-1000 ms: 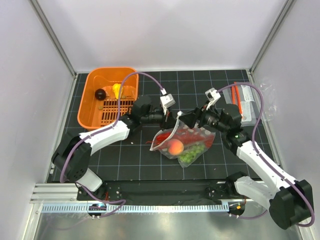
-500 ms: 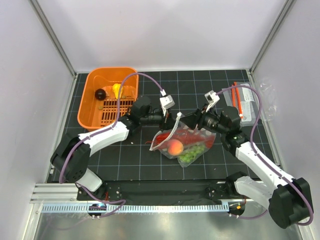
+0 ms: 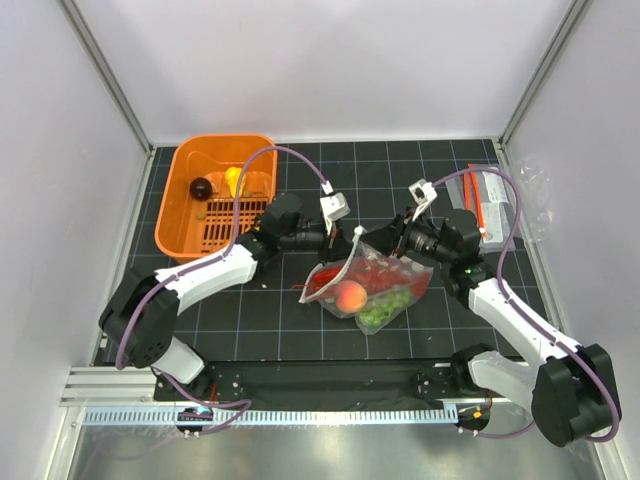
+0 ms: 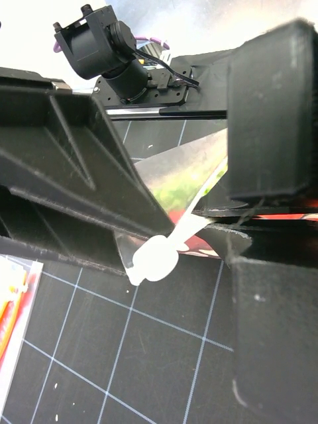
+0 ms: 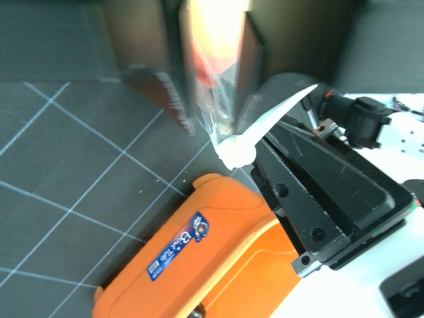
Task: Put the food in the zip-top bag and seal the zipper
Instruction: Zip the zipper food storage bag at the center of the board.
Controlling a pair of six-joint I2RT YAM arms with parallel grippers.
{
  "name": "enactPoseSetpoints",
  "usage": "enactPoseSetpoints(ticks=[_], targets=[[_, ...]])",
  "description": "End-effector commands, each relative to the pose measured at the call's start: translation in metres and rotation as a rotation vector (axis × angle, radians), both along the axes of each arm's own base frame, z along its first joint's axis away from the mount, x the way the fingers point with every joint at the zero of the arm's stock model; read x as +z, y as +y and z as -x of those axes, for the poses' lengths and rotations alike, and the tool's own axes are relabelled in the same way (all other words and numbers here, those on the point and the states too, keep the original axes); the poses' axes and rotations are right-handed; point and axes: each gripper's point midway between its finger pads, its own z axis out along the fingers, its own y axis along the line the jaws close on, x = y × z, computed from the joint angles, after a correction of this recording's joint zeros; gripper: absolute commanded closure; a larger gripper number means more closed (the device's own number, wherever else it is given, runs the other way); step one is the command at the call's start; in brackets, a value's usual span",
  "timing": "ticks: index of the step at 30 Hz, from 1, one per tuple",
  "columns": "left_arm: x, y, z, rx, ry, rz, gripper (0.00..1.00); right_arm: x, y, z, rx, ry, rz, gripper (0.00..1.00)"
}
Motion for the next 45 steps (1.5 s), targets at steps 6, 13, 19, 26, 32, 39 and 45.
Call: enactPoseSetpoints(ticks=[6,13,19,26,32,39,45], targets=[[0.039,-0.002,0.001,-0.017,-0.12,0.091,0.99,0.018,-0.003,0.008,0.005,-0.074,-0.041,0.94],[0.032,0.015,-0.025,0.187,-0.109,0.0,0.58,0.019,-0.011,0.004,-0.061,-0.086,-0.039,0.99],[0.035,0.04,-0.045,0.392,-0.118,-0.047,0.48,0.016,-0.016,0.002,-0.099,-0.09,-0.03,0.99],[0.056,0.057,-0.049,0.496,-0.138,-0.004,0.43,0.016,-0.012,0.004,-0.067,-0.093,-0.032,0.99],[0.071,0.034,-0.022,0.293,-0.172,0.119,0.33,0.022,-0.01,0.012,-0.036,-0.124,-0.045,0.99],[0.076,0.018,-0.014,0.188,-0.156,0.152,0.31,0.028,-0.003,0.023,0.014,-0.164,-0.04,0.99],[0.077,0.014,-0.013,0.157,-0.177,0.159,0.31,0.024,0.007,0.03,0.051,-0.174,-0.008,0.99]])
